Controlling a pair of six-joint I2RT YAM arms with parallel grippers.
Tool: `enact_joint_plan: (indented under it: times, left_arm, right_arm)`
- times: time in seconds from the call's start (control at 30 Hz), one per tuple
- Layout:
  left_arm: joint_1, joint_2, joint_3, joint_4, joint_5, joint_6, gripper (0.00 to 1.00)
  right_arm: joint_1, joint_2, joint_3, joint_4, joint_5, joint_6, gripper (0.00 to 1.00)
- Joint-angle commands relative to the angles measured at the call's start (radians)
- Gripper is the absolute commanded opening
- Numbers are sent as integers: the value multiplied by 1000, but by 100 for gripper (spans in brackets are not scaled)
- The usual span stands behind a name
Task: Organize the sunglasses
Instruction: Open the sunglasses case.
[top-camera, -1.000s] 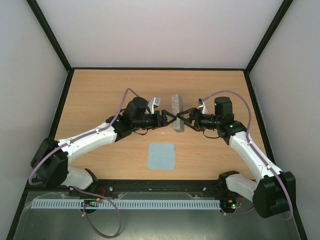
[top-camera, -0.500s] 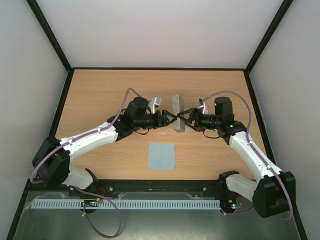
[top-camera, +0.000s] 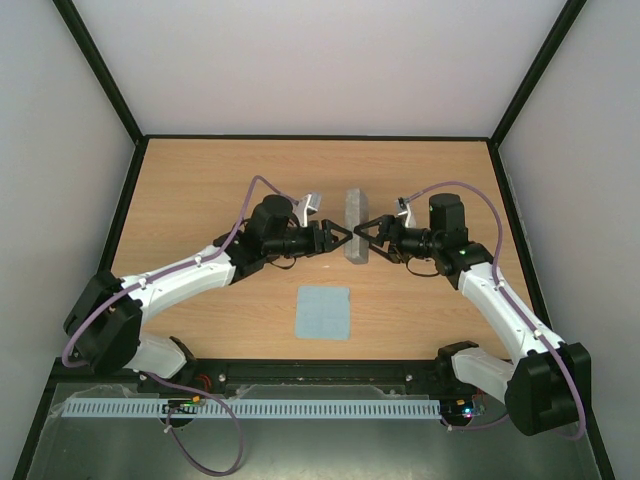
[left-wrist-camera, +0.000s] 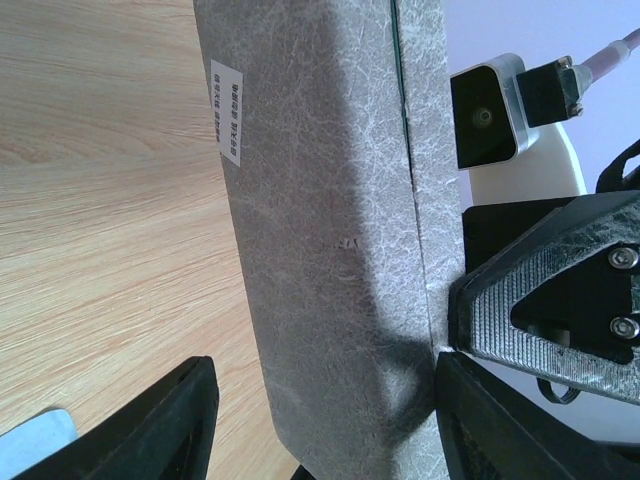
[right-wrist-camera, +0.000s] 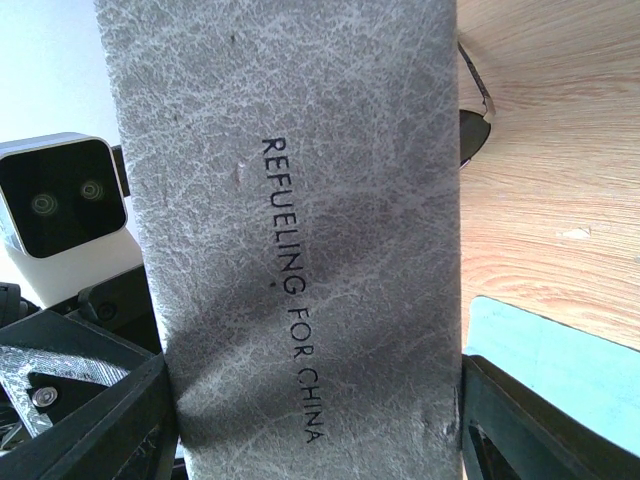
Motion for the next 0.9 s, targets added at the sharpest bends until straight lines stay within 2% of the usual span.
enact_joint_plan:
  times: [0.0,0.87]
  left_arm:
    - [24,16,-50,-78,-28,11,61]
    - [70,23,-114,-46,-11,17,61]
  right_arm:
    - [0,-36,30,107,-106,23,17]
    - [-14,-50,34,136,-137,63,14]
